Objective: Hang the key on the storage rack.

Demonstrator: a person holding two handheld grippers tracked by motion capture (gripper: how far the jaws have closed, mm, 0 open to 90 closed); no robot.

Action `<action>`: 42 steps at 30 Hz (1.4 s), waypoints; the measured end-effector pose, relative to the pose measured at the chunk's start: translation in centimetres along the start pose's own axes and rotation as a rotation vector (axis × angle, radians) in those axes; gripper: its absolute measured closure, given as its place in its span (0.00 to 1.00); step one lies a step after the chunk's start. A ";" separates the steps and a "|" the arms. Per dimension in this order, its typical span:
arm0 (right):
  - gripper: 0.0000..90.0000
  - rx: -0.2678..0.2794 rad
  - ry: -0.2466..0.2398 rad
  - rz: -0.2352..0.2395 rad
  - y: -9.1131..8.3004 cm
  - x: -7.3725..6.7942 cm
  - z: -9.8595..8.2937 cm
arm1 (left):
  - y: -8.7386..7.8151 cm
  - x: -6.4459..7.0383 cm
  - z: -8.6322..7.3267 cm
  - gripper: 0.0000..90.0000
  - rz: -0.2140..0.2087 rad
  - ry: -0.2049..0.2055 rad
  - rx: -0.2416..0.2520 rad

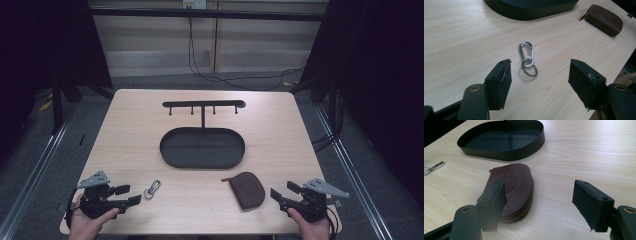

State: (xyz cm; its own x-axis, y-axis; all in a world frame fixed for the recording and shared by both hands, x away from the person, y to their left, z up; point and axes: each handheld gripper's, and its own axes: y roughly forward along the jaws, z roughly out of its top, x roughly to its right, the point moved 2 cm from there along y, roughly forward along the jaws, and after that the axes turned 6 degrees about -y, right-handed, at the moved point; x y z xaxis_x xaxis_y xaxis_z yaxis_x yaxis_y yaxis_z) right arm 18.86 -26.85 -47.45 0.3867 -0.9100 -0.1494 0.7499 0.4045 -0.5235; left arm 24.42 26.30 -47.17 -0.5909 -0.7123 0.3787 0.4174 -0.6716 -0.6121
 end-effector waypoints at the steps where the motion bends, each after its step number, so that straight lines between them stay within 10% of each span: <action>1: 0.30 -0.004 0.002 0.001 0.0 0.0 0.0 | 0.0 0.0 0.0 0.39 0.005 0.006 -0.003; 27: 0.30 -0.015 -0.007 0.014 0.1 -0.2 0.0 | 0.2 1.8 1.9 0.50 0.003 0.047 -0.045; 42: 0.30 -0.021 -0.012 0.025 0.1 -0.2 0.0 | 1.4 3.6 3.9 0.65 0.030 0.138 -0.108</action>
State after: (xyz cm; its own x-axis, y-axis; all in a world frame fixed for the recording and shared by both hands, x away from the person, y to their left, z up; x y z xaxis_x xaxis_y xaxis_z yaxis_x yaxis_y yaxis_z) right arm 18.83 -26.66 -47.49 0.4119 -0.8984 -0.1524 0.7285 0.4251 -0.5373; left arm 25.55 21.98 -43.97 -0.6716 -0.6920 0.2646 0.3642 -0.6194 -0.6955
